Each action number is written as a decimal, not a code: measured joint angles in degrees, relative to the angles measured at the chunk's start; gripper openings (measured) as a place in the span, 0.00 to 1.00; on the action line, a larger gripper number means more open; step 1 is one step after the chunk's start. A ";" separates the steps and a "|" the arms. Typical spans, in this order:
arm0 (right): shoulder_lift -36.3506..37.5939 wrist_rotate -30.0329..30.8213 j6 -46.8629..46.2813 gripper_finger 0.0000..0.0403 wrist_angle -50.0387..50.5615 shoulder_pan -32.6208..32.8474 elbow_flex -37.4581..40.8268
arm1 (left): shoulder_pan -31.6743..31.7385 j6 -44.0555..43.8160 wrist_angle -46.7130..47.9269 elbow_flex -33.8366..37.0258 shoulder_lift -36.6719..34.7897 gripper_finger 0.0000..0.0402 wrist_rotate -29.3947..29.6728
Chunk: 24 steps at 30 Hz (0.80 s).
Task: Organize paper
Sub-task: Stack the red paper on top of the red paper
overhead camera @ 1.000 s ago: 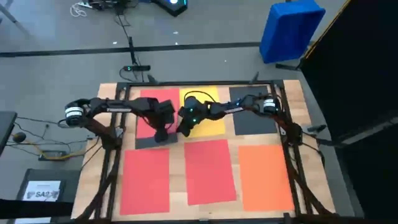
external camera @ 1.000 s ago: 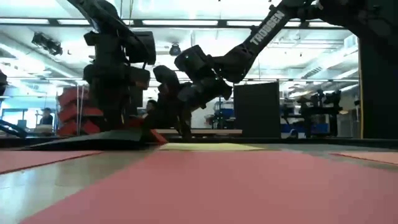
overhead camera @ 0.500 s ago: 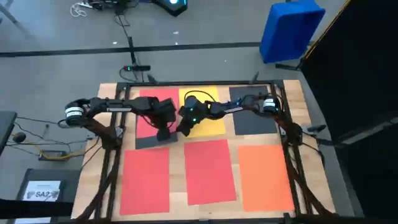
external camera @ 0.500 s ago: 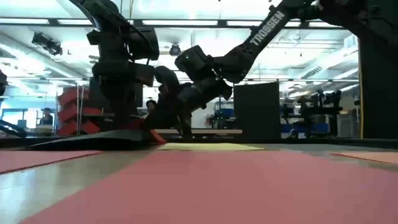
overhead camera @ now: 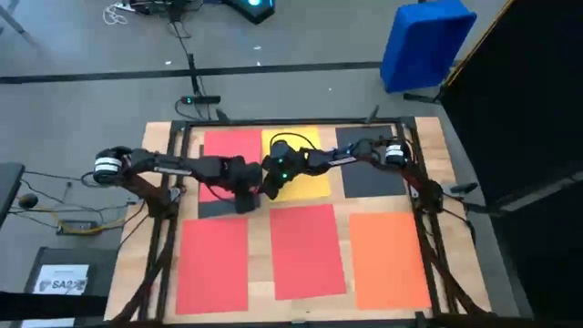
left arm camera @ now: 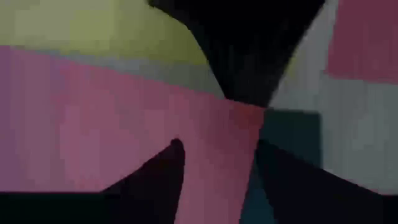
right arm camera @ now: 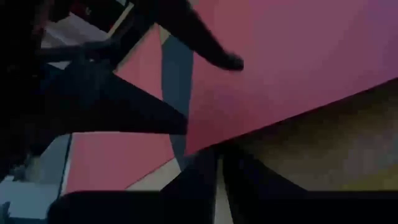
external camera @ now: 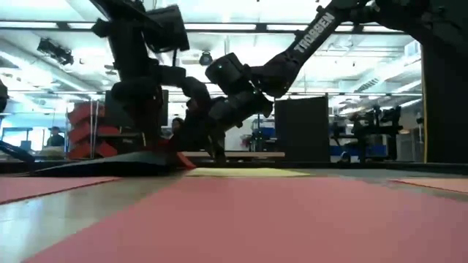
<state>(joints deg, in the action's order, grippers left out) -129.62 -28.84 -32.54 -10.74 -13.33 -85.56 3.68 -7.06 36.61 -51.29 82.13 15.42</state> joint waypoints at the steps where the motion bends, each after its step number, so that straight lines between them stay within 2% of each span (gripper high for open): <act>1: 0.00 -0.03 -0.03 0.00 -0.09 0.04 0.00 | -0.88 -0.64 -0.60 0.00 -0.12 0.44 1.15; 8: 0.00 0.41 -0.46 0.00 -0.20 -0.19 0.00 | -6.81 -2.74 -4.01 1.77 -0.20 0.44 9.40; 14: 0.00 0.30 -0.43 0.00 -0.35 -0.30 0.00 | -8.39 -5.82 -4.53 4.81 -0.18 0.44 14.19; 24: 0.00 0.28 -0.42 0.00 -0.42 -0.32 0.00 | -8.30 -5.32 -12.76 9.33 -0.15 0.44 15.68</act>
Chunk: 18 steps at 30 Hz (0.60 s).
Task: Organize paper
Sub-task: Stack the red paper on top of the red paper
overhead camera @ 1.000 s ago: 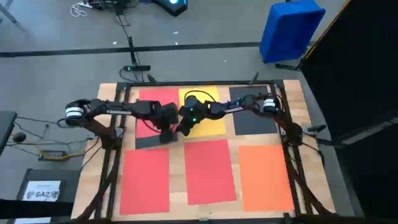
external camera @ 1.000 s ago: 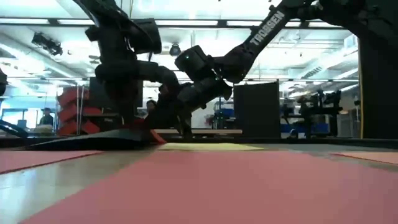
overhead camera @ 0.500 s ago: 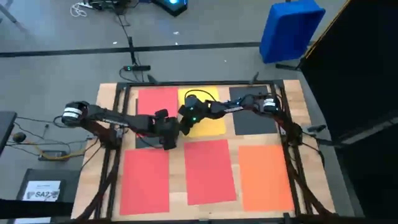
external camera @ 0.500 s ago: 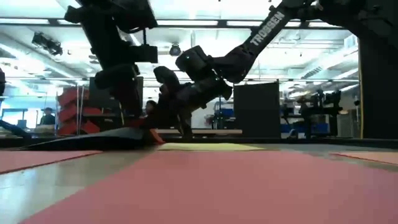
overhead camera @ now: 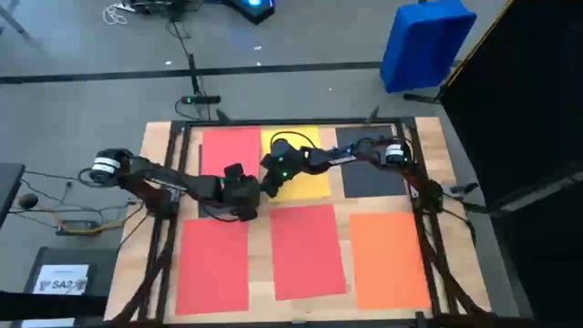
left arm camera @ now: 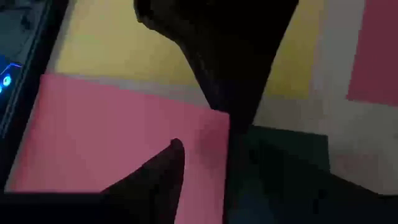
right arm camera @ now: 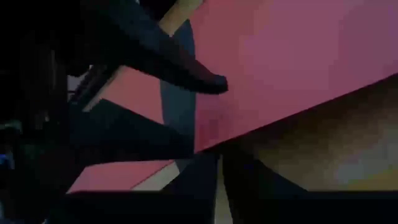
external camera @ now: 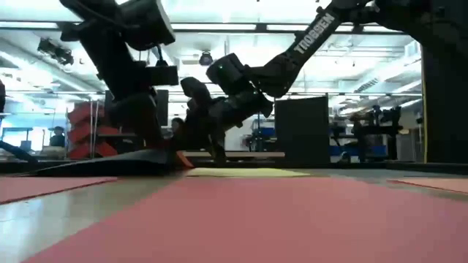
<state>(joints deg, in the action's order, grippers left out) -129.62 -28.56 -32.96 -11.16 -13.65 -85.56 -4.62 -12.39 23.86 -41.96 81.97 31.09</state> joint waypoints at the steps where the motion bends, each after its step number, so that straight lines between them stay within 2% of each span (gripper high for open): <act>1: 0.00 0.00 0.00 0.00 0.00 0.01 0.00 | 0.00 0.04 -0.26 0.26 0.02 0.44 0.82; 5: 0.00 -0.03 0.01 0.00 0.00 0.02 0.00 | 0.01 0.13 -0.46 0.31 0.02 0.43 2.76; 18: 0.00 -0.13 0.07 0.00 0.02 0.02 0.00 | 0.02 0.38 -0.44 0.31 0.02 0.33 2.86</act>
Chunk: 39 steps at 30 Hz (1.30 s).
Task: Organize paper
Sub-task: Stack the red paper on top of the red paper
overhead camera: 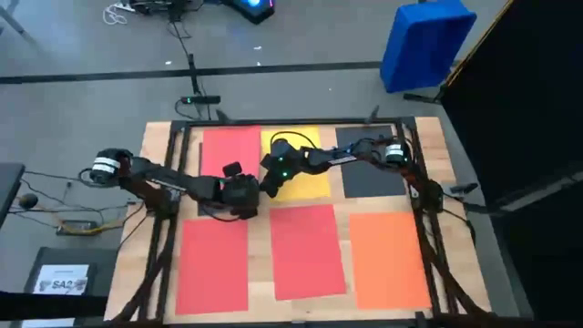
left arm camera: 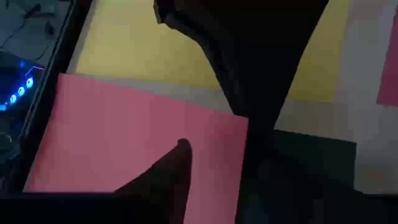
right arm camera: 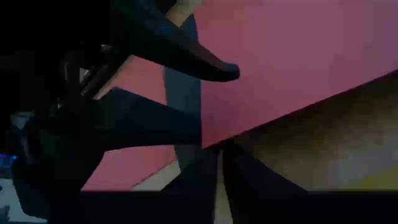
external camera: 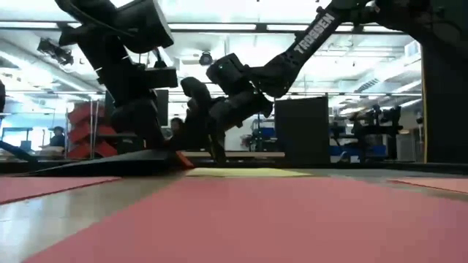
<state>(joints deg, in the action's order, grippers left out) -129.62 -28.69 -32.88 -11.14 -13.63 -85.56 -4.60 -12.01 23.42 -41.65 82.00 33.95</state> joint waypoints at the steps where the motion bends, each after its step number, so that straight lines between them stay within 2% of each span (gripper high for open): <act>1: 0.00 0.00 0.00 0.00 0.00 -0.02 0.00 | 0.00 0.18 0.00 0.00 0.00 0.32 0.00; 19: 0.00 0.00 0.03 0.00 0.02 -0.01 0.00 | 0.00 1.27 0.06 0.00 0.00 0.12 1.40; 36: -0.02 -0.06 0.13 0.00 0.02 -0.02 0.00 | 0.11 1.27 0.29 0.00 0.00 0.01 3.72; 39: -0.04 -1.88 2.34 0.00 0.05 -0.02 0.00 | 0.15 1.27 0.38 0.00 0.00 0.00 3.69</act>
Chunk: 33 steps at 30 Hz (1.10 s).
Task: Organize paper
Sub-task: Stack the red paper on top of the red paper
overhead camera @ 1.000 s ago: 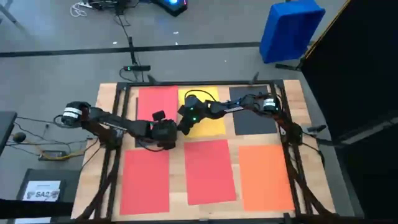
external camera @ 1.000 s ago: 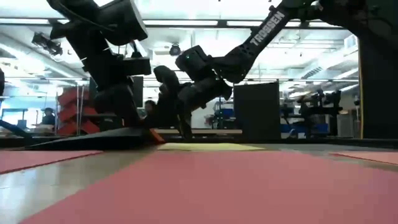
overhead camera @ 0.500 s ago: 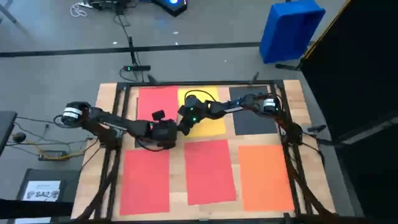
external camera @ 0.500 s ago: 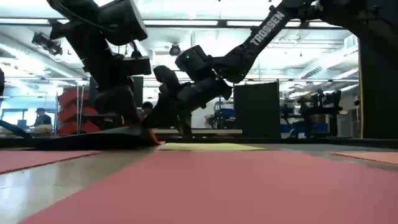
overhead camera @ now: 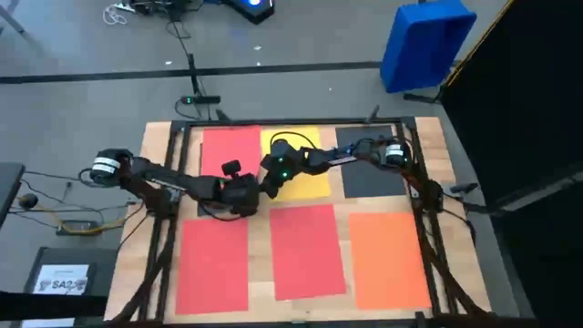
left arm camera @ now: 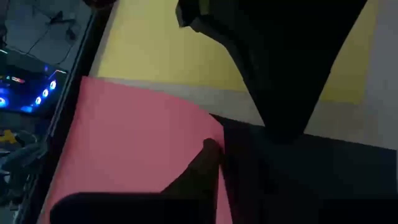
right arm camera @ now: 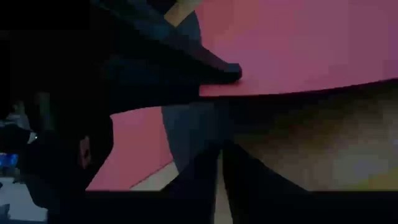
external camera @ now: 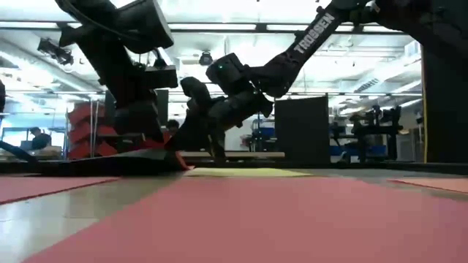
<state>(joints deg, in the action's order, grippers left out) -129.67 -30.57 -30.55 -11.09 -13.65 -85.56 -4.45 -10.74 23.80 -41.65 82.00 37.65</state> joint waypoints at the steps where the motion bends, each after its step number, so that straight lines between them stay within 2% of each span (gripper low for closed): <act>1: 0.00 -1.37 1.14 0.00 0.01 0.00 0.00 | 0.00 0.00 0.13 0.00 0.00 0.00 0.02; 4: 0.33 -5.52 5.07 0.02 2.00 -0.42 0.00 | 0.00 0.00 0.59 0.00 0.00 0.00 0.09; 10: 2.46 -5.18 11.74 0.13 6.98 -0.37 0.00 | 0.00 0.00 1.68 0.00 0.00 0.00 0.19; 18: 2.89 -5.62 15.36 0.41 8.90 -0.05 -0.02 | 0.00 0.00 1.45 0.00 0.00 0.00 0.17; 23: 4.38 -4.52 21.94 0.56 10.22 -0.96 0.00 | 0.00 0.00 1.66 0.00 -0.39 0.00 0.00; 26: 7.75 1.87 28.38 0.59 13.65 -0.92 0.00 | 0.02 -0.02 1.79 -0.02 -1.38 0.00 -0.02; 29: 11.11 13.43 37.98 0.59 16.74 -0.12 0.00 | 0.02 -0.02 1.81 -0.02 -2.61 0.00 -0.06; 31: 12.07 21.25 44.66 0.58 16.55 0.77 0.00 | 0.02 -0.02 1.78 -0.02 -3.33 0.00 -0.34; 33: 11.85 25.19 49.57 0.57 14.01 1.45 -0.02 | 0.02 -0.03 1.80 -0.02 -4.04 0.00 -0.99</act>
<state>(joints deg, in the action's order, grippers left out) -117.82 -5.38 19.02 2.91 -12.20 -85.58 -4.43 -10.78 25.59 -41.67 77.96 36.66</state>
